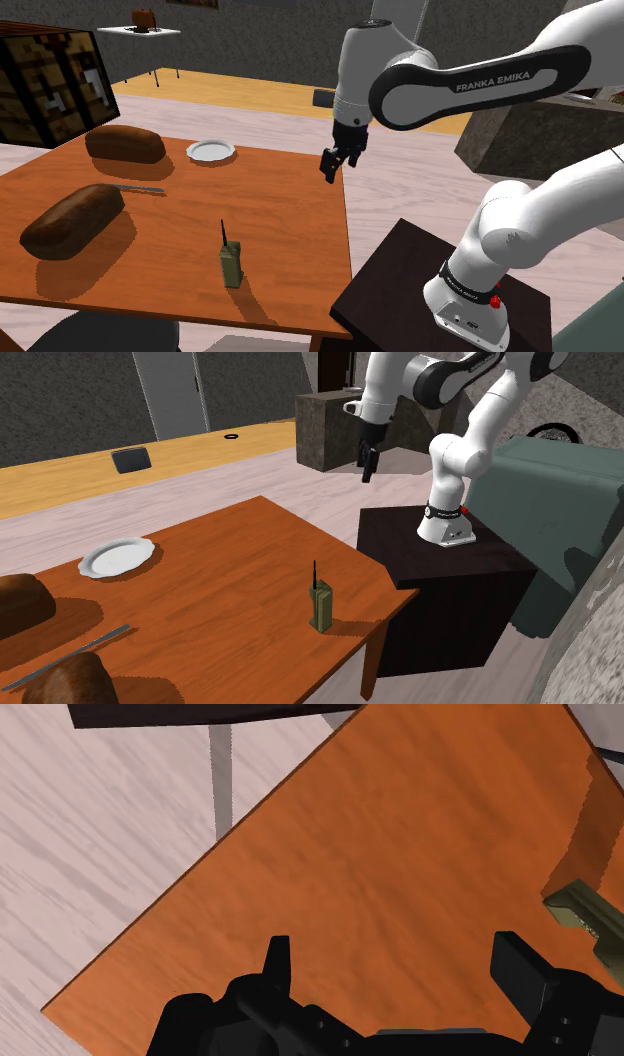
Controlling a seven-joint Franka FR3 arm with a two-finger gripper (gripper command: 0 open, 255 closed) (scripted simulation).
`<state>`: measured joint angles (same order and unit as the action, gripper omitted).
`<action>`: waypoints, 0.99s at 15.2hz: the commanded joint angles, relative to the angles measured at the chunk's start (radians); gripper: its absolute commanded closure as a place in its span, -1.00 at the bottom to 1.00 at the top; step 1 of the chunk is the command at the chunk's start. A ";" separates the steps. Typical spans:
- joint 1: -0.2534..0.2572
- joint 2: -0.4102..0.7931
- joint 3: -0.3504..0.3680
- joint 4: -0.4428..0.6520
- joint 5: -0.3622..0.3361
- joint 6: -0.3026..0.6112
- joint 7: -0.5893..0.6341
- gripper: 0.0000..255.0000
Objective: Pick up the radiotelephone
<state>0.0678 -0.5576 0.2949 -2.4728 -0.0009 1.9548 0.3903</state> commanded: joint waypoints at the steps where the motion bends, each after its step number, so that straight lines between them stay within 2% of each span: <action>1: 0.002 0.053 0.037 0.005 0.001 0.051 0.048 -1.00; 5: -0.007 0.189 0.113 0.046 -0.026 0.147 0.151 -1.00; 8: -0.019 0.302 0.169 0.092 -0.071 0.208 0.240 -1.00; 11: -0.028 0.424 0.217 0.151 -0.141 0.256 0.340 -1.00; 15: -0.020 0.599 0.257 0.252 -0.269 0.293 0.486 -1.00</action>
<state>0.0433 -0.0030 0.5412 -2.2517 -0.2358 2.2454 0.8346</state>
